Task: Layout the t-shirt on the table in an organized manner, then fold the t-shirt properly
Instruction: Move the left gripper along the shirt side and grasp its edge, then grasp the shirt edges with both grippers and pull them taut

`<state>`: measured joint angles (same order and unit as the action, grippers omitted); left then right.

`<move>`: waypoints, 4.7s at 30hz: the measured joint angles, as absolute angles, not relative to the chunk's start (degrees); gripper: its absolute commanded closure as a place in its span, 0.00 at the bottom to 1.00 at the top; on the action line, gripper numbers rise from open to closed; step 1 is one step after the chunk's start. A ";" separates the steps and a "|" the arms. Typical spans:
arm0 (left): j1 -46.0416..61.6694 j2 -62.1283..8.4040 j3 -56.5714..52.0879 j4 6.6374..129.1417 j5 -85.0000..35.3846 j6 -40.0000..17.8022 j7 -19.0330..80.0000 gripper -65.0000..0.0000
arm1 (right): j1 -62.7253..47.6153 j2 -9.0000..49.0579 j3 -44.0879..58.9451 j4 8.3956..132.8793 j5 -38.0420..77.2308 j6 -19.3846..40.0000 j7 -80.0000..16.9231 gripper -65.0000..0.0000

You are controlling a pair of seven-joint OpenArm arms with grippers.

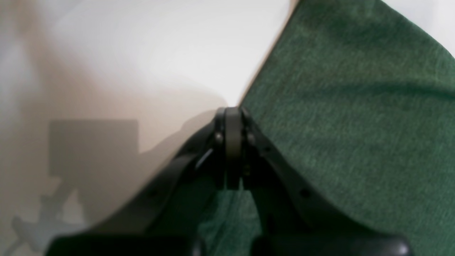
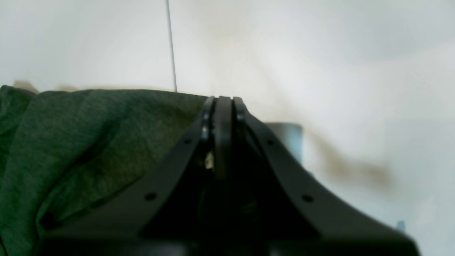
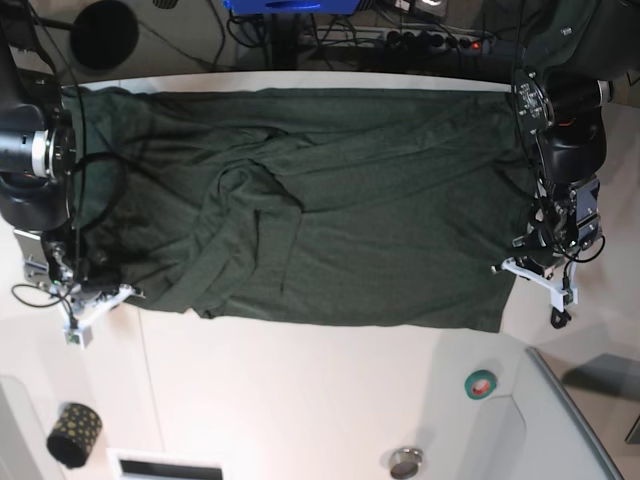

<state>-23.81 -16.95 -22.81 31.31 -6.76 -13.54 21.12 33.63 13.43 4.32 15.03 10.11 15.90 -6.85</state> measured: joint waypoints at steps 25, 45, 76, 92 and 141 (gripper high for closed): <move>-23.62 -16.67 -22.65 31.38 -6.50 -13.56 19.40 1.00 | 21.56 13.30 4.12 46.50 9.82 15.88 -19.35 0.99; -18.85 -17.30 -23.16 41.93 -6.24 -13.50 26.06 0.52 | 8.03 12.99 4.12 71.66 10.00 16.01 -31.09 0.99; -20.47 -15.55 -22.68 45.65 -6.55 -13.72 29.02 0.52 | -11.05 12.03 4.12 91.39 10.11 16.19 -31.99 0.99; -32.47 -15.33 -18.39 21.91 -6.83 -11.55 20.25 0.53 | -10.70 11.53 4.19 91.48 10.09 16.03 -31.99 0.99; -10.39 -14.76 -20.16 65.78 -6.85 -10.68 41.89 1.00 | -9.91 11.84 4.12 91.53 10.09 15.94 -32.01 0.99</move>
<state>-10.39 -14.76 -20.16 65.78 -6.85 -10.68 41.89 -9.91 11.84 4.12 91.53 10.09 15.94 -32.01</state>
